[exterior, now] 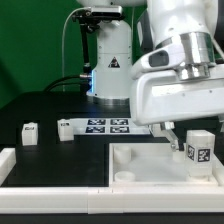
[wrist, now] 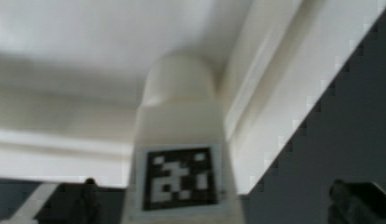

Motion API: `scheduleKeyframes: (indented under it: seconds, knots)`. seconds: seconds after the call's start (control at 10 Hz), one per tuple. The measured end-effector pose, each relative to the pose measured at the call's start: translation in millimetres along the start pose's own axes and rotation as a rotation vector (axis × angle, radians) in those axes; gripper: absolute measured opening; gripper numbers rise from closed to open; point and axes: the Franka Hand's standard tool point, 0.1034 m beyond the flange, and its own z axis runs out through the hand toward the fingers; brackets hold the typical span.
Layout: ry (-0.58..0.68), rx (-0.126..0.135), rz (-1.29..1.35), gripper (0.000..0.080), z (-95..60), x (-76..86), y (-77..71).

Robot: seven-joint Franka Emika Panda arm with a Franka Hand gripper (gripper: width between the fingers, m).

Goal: Assemble one leg

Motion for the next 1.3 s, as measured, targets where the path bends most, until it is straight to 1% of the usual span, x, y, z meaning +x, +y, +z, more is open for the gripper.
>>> scheduleKeyframes:
  seconds: [0.1,0.2,0.3,0.4,0.5,0.6,0.7,1.0,1.1,1.2,1.3]
  knots:
    - [-0.074,0.014,0.006,0.0649,-1.4,6.2,1.2]
    - [-0.132,0.027,0.010,0.0649,0.0,8.2,3.5]
    - [-0.247,0.051,0.014,0.0649,0.9,5.5,4.0]
    - [-0.273,0.058,0.019,0.0649,2.4,14.7,8.3]
    - [-0.238,0.048,0.025,0.0649,4.7,20.4,15.3]
    - [-0.233,0.043,0.046,0.0649,5.5,18.3,17.3]
    - [-0.228,0.039,0.063,0.0649,6.0,15.6,16.9]
    - [-0.229,0.039,0.060,0.0649,6.4,15.6,17.0]
    - [-0.229,0.039,0.060,0.0527,6.6,15.4,17.0]
    - [-0.229,0.039,0.060,0.0388,6.7,15.3,17.0]
    - [-0.229,0.039,0.060,0.0290,6.7,15.3,17.0]
